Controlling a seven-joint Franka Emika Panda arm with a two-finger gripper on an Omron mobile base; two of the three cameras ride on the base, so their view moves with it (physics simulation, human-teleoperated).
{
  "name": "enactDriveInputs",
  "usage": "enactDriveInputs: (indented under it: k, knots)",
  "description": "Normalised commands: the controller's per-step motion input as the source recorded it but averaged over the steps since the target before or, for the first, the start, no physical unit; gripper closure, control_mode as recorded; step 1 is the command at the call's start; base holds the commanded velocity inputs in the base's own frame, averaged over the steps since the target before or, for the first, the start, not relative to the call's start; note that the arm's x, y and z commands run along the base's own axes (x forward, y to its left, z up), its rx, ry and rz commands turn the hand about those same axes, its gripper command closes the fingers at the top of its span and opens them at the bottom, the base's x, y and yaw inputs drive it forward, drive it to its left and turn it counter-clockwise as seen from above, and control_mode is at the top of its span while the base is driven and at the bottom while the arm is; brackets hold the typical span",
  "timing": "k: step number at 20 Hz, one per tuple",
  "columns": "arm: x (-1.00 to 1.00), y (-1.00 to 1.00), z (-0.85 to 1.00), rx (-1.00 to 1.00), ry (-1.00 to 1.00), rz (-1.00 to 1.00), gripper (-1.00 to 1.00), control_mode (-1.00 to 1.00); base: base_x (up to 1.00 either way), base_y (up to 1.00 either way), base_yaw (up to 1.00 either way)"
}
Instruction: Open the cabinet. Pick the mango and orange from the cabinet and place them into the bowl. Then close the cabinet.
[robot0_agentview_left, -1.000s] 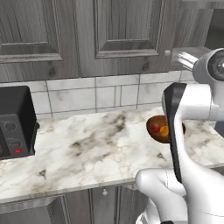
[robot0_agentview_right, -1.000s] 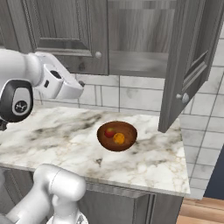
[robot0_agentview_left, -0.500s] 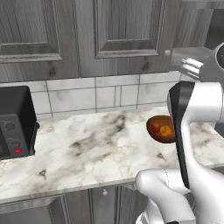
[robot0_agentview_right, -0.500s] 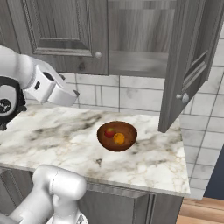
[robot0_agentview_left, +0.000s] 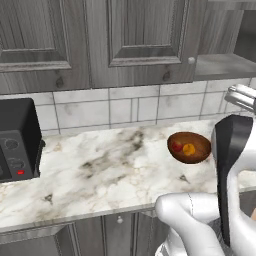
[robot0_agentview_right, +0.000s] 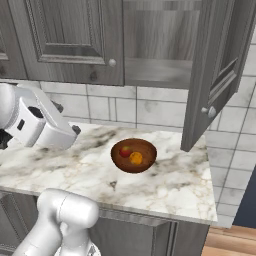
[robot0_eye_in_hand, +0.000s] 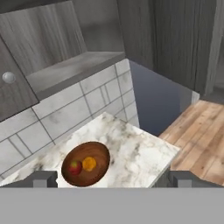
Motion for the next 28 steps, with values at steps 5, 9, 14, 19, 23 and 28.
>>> enactDriveInputs:
  k: [5,9,14,19,23,28]
  knots:
    - [-0.70,-0.25,-0.04,0.00,0.00,0.00,-1.00,-1.00,0.00,0.00,0.00]
    - [-0.63,-0.29,0.00,0.00,0.00,0.00,-1.00,-1.00,0.00,0.00,0.00]
    - [-0.51,-0.34,0.00,0.00,0.04,0.03,-1.00,-1.00,0.00,0.00,0.00]
    - [-0.31,-0.29,0.00,0.00,0.01,0.13,-1.00,-1.00,0.00,0.00,0.00]
    - [-0.03,-0.24,0.00,0.00,0.00,0.25,-1.00,-1.00,0.00,0.00,0.00]
    - [0.00,-0.21,0.00,0.00,0.00,0.29,-1.00,-1.00,0.00,0.00,0.00]
